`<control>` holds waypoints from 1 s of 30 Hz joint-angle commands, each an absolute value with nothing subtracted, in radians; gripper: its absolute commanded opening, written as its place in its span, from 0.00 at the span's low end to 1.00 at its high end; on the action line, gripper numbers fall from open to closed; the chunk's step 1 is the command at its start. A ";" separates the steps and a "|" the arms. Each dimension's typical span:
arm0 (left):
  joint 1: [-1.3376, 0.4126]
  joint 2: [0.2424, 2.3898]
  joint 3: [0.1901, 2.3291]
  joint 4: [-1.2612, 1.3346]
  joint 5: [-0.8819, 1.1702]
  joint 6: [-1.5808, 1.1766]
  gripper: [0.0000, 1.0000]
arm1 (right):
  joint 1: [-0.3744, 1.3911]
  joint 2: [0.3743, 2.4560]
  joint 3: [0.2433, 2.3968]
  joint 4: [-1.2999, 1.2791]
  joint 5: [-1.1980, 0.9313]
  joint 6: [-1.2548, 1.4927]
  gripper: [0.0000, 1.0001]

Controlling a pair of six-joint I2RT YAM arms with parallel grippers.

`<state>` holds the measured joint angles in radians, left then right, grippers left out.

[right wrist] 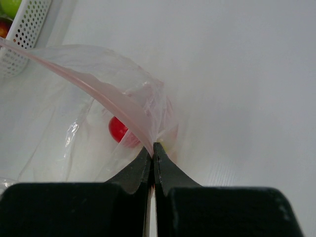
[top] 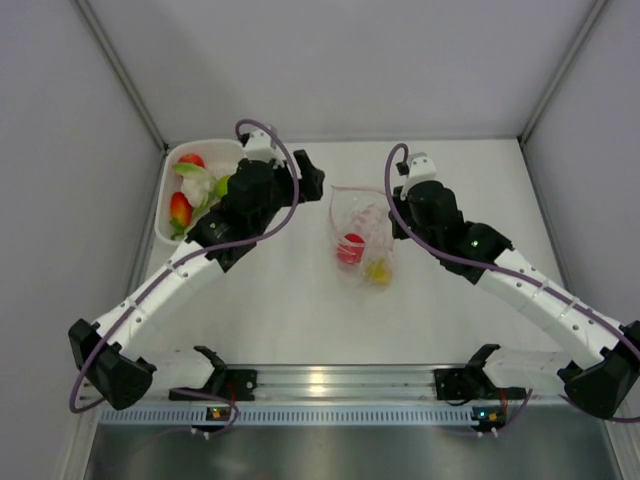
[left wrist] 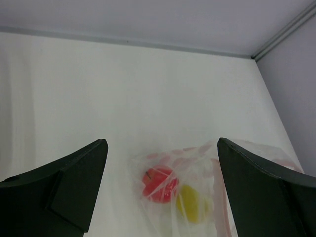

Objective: Open the zip-top bag and remove the fake food
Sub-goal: Pick up the fake fruit from the zipper food storage bag.

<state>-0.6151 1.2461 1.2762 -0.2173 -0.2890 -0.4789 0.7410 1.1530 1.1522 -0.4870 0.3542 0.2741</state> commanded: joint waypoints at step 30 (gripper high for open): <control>-0.989 1.258 1.195 -0.531 -0.778 -0.661 0.00 | 0.742 1.066 1.297 -0.707 0.768 0.207 0.00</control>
